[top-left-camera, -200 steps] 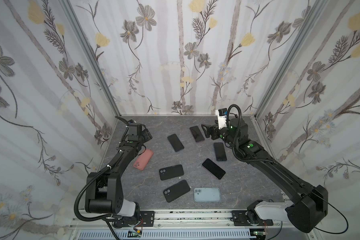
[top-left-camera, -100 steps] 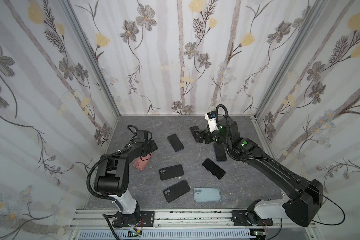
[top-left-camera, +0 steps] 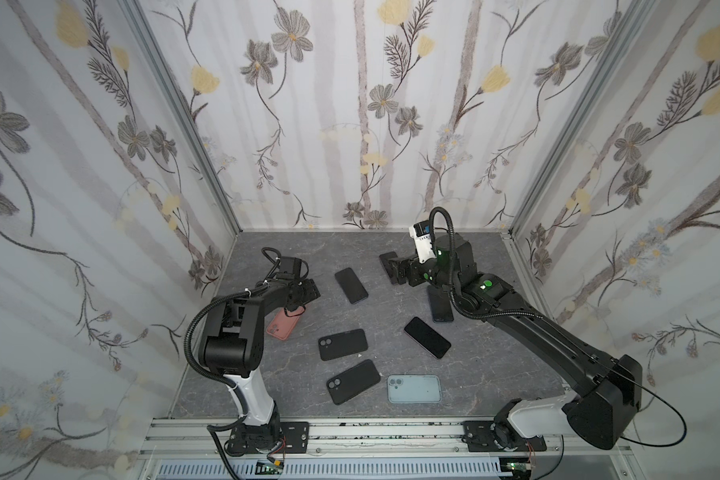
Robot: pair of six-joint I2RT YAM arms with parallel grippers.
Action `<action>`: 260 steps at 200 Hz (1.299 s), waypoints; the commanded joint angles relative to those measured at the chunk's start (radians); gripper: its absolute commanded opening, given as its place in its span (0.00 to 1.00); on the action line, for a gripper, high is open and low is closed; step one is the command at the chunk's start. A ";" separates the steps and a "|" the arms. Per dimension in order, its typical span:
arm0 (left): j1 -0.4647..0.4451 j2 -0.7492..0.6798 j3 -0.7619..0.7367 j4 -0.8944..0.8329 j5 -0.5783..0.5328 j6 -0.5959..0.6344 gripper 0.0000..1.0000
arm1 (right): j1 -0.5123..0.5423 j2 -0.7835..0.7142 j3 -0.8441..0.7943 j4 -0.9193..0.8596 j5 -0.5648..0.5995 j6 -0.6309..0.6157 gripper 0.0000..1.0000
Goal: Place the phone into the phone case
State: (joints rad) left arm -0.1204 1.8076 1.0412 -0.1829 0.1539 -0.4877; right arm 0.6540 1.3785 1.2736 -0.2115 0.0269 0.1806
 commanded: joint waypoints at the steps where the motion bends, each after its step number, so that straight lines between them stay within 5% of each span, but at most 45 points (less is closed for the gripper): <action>1: -0.017 0.008 0.012 -0.007 0.004 0.046 0.70 | 0.001 -0.016 0.011 0.018 0.019 -0.014 0.90; 141: -0.161 0.046 0.048 0.039 0.228 0.096 0.70 | 0.003 -0.032 0.010 0.036 0.002 0.049 0.89; 260: -0.166 0.013 0.067 0.031 0.230 0.080 0.70 | 0.006 -0.014 0.046 0.024 0.007 0.076 0.88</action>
State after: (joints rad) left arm -0.2855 1.8397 1.0882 -0.1444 0.3939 -0.4229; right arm 0.6579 1.3560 1.2964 -0.2050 0.0307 0.2459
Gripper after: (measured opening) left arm 0.699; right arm 0.887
